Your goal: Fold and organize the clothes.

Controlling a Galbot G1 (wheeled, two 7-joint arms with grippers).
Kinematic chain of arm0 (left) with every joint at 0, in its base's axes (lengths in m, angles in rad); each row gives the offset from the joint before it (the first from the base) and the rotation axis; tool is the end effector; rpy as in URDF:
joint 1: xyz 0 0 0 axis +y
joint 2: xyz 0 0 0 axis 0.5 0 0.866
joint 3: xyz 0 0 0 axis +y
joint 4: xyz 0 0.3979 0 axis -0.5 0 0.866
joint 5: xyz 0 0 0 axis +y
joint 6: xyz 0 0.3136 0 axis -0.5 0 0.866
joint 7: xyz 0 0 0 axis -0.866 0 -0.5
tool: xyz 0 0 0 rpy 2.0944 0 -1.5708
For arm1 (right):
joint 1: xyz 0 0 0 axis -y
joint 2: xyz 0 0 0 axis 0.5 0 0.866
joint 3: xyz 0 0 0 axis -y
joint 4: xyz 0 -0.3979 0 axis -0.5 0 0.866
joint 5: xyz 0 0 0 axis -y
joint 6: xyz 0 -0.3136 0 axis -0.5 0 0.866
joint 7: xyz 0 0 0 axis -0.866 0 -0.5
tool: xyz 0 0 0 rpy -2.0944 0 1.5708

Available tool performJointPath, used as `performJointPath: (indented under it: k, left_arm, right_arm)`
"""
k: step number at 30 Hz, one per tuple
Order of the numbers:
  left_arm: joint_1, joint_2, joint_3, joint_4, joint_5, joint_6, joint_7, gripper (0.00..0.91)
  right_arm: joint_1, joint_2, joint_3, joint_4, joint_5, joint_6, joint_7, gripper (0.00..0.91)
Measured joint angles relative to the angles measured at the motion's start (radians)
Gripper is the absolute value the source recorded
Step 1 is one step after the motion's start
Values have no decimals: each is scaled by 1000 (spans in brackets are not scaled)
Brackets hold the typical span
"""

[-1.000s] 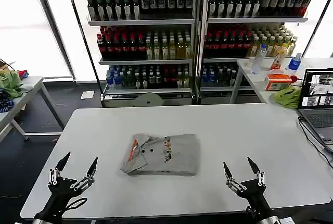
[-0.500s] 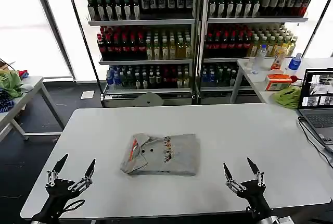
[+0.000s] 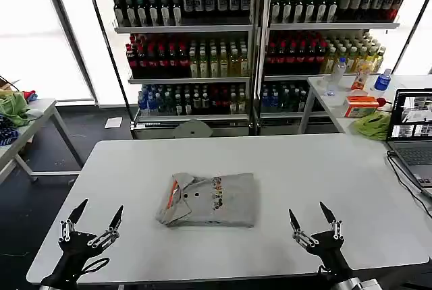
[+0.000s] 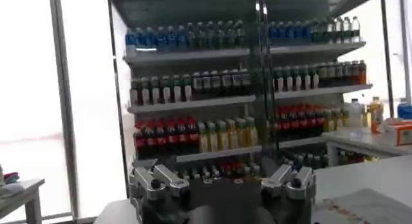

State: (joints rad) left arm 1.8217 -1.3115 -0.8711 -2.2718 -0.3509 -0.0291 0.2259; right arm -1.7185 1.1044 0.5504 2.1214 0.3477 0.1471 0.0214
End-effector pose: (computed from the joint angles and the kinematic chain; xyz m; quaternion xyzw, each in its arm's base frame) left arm 0.0434 0.1291 -0.2778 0.0704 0.9968 0.0372 0.0042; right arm 0.0813 -0.1115 -0.3272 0.1014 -0.9947 0.0176 0.0026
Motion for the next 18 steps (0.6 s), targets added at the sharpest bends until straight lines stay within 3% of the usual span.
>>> performJointPath:
  k: [18]
  left_arm:
    - [0, 0, -15, 6, 2, 10, -14, 907]
  right_arm:
    - [3, -5, -8, 11, 29, 1, -9, 907]
